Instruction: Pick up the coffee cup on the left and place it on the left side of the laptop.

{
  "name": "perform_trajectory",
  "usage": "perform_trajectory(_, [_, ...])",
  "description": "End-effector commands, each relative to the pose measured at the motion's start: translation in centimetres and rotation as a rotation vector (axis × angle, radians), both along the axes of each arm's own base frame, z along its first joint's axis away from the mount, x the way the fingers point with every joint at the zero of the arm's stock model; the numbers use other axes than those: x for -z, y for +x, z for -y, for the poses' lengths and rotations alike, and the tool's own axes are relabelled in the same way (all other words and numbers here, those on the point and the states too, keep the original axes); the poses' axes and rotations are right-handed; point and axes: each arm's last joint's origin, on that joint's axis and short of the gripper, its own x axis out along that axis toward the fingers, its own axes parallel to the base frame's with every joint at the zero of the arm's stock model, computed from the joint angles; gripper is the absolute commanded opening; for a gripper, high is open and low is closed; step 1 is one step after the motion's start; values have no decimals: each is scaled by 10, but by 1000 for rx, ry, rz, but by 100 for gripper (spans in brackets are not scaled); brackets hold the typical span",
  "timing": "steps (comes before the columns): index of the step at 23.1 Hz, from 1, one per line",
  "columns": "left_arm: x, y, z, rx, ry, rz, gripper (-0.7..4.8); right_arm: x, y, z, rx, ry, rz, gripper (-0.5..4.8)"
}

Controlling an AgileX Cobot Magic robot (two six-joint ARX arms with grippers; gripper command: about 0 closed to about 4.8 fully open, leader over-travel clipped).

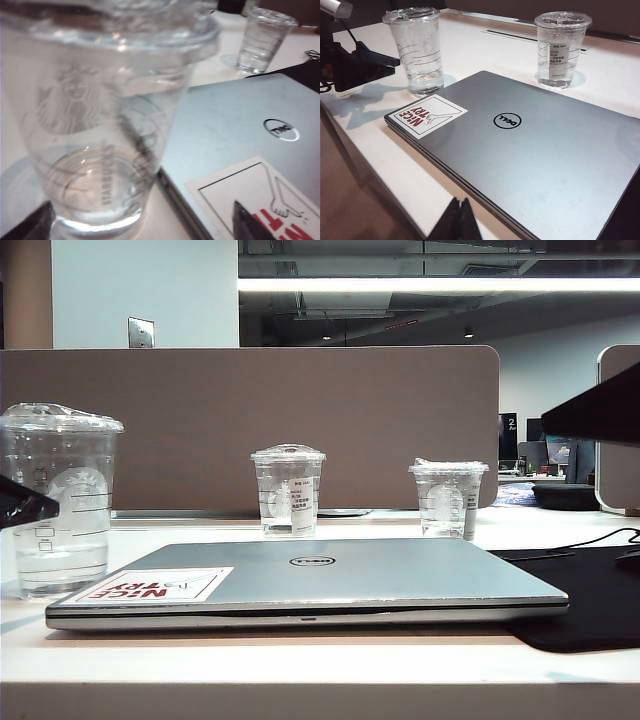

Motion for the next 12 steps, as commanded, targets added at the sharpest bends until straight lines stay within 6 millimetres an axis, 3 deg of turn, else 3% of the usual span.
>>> perform_trajectory(1, [-1, 1, -2, -59, 10, 13, 406, 0, 0, 0, 2, 12, 8, -4])
perform_trajectory(3, [-3, 2, -2, -82, 16, 26, 201, 0, 0, 0, 2, 12, 8, -4])
perform_trajectory(4, [-3, 2, -2, -81, 16, 33, 46, 0, 0, 0, 2, 12, 8, -5])
perform_trajectory(5, [-3, 2, -2, -76, 15, 34, -13, 0, 0, 0, 2, 12, 8, -4])
perform_trajectory(9, [-4, 2, -2, -76, 7, 38, -5, 0, 0, 0, 2, 12, 8, -4])
perform_trajectory(12, [-17, 0, -2, -79, -4, 112, -5, 0, 0, 0, 2, 12, 8, -4])
